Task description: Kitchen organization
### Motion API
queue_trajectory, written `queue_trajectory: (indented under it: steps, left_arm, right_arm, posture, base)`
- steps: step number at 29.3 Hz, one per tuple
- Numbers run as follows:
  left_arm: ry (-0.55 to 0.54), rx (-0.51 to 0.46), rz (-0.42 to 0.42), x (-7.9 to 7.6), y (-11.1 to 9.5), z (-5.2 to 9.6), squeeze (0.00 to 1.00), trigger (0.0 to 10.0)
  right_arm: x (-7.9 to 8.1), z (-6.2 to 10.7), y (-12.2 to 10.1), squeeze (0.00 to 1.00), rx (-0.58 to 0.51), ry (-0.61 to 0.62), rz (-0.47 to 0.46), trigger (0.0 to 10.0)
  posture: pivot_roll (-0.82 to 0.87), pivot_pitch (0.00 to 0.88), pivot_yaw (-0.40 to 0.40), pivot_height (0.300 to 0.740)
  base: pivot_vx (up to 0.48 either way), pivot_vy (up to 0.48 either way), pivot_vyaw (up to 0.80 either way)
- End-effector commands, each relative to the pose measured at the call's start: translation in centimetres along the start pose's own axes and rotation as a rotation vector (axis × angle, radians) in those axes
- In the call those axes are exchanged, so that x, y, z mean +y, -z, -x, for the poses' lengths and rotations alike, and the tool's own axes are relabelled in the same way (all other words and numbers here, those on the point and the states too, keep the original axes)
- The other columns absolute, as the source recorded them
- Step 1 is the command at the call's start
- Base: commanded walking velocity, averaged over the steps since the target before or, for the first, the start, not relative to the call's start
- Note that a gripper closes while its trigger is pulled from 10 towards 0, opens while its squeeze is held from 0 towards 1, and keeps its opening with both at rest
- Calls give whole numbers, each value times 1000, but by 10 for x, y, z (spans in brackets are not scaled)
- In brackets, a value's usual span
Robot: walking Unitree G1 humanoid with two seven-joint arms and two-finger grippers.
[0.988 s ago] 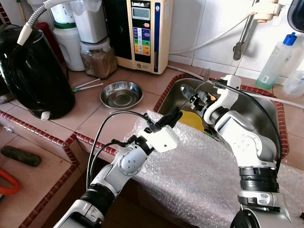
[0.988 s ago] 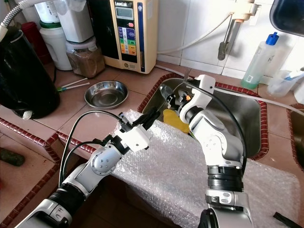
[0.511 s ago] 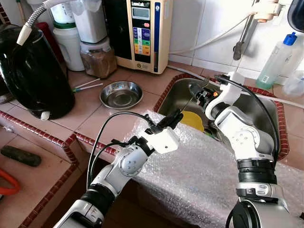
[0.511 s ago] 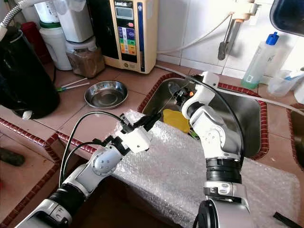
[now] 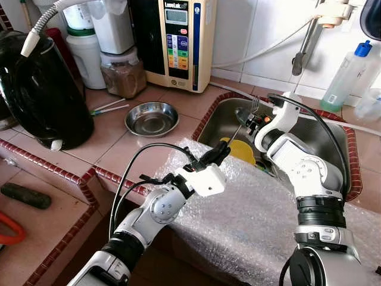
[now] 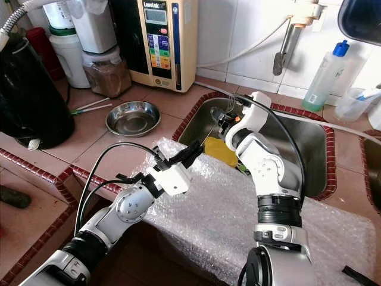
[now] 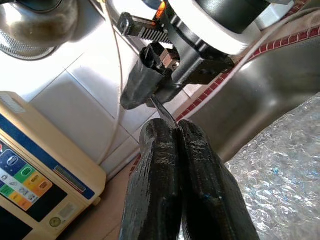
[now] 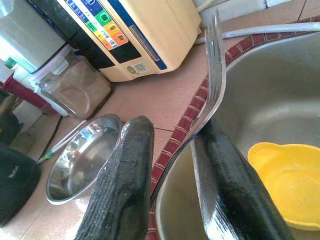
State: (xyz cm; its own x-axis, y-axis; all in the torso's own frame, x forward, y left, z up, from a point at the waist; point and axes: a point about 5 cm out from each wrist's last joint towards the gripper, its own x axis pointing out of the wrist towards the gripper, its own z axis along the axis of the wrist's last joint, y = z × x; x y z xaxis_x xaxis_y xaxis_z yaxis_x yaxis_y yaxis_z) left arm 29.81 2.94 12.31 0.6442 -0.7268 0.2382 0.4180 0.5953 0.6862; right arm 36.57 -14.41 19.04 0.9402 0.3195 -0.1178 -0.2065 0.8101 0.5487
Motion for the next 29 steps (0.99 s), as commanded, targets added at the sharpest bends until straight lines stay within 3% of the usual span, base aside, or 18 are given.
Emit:
queue_trajectory:
  steps: [1,11,12,13,14,29]
  left_arm:
    - [-53,-46,-12,12,-7,-6,0,1490]
    - [-52,-43,-18,12,-7,-5,0,3176]
    - [-47,-42,-13,11,-6,-5,0,4980]
    - [-47,-42,-13,11,-6,-5,0,4980]
    - [-43,-40,-6,11,-6,-5,992,10000]
    - [-53,-41,32,12,-6,-4,1000,10000]
  right_arm:
    - [-8,0,6,0,39,43,-13,0]
    - [-9,-1,3,0,26,50,-27,0]
    - [-9,0,4,0,25,54,-28,0]
    - [-9,0,4,0,25,54,-28,0]
    - [-9,0,4,0,24,55,-30,0]
    - [-11,0,-7,0,-47,79,-12,0]
  posture:
    - [20,0,37,740]
    - [22,0,35,740]
    - [24,0,36,740]
    - [24,0,36,740]
    - [24,0,36,740]
    - [28,0,36,740]
  base:
    - [0,0,0]
    - [0,0,0]
    - [0,0,0]
    - [0,0,0]
    - [0,0,0]
    - [0,0,0]
